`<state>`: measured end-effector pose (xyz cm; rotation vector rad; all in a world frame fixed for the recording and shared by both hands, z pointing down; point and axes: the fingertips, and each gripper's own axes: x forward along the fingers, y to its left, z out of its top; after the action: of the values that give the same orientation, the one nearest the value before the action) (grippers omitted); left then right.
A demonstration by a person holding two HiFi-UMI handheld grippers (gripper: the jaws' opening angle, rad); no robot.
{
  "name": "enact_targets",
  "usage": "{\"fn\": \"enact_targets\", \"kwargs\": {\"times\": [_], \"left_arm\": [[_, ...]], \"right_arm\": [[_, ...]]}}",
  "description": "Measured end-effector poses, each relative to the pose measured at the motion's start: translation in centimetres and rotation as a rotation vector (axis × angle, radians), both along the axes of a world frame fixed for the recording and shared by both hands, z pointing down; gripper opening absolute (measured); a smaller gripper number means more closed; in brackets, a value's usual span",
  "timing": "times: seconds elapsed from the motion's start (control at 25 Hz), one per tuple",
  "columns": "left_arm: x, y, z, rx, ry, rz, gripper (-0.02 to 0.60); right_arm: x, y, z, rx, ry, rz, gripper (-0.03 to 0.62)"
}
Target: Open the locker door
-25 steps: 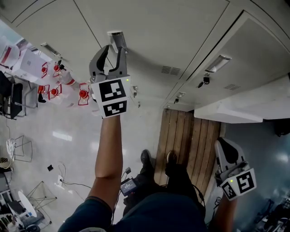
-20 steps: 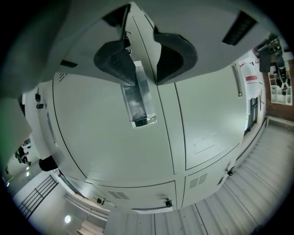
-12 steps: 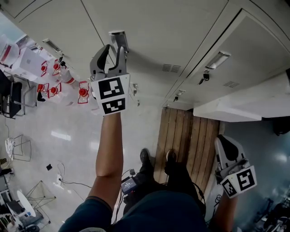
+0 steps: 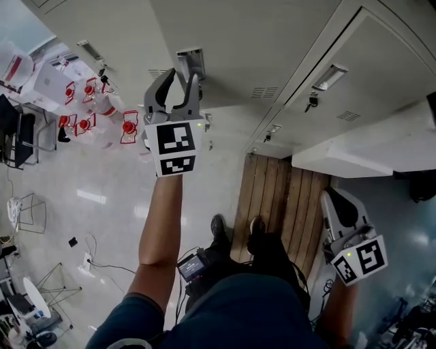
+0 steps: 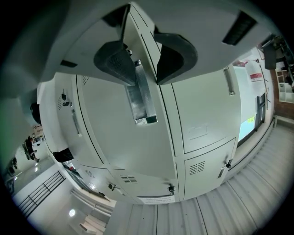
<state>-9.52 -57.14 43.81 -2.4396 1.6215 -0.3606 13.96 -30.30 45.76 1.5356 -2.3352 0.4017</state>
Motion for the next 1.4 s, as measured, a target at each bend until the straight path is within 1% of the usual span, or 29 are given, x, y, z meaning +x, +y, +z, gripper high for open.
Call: {"fn": "enact_targets", "kwargs": {"times": [0.16, 0.4, 0.56, 0.72, 0.88, 1.04, 1.16, 1.4], "left_arm": [[0.0, 2.4, 0.1, -0.015, -0.024, 0.017, 0.147], [0.3, 6.8, 0.4, -0.028, -0.067, 0.068, 0.140], [0.5, 9.7, 0.5, -0.055, -0.065, 0.110, 0.126], [1.0, 12.1, 0.0, -0.052, -0.072, 0.148, 0.115], [1.9, 14.8, -0.1, -0.065, -0.084, 0.194, 0.103], [3.2, 17.3, -0.4, -0.070, -0.098, 0.255, 0.078], [4.5, 19.1, -0.5, -0.071, -0.114, 0.304, 0.077], [6.7, 21.9, -0.7, -0.070, -0.111, 0.387, 0.069]], "right_arm": [[-0.7, 0.4, -1.0, 0.021, 0.003, -0.018, 0.037], [-1.7, 1.7, -2.2, 0.065, -0.005, -0.047, 0.037], [-2.5, 2.8, -3.0, 0.082, -0.007, -0.066, 0.037], [-3.0, 3.4, -4.1, 0.105, -0.005, -0.078, 0.037], [-3.4, 4.3, -5.5, 0.134, -0.005, -0.089, 0.037], [-3.4, 5.2, -6.7, 0.160, -0.003, -0.090, 0.037], [-3.5, 5.8, -7.3, 0.174, -0.003, -0.087, 0.037], [-3.8, 7.0, -8.2, 0.196, -0.001, -0.078, 0.037]]}}
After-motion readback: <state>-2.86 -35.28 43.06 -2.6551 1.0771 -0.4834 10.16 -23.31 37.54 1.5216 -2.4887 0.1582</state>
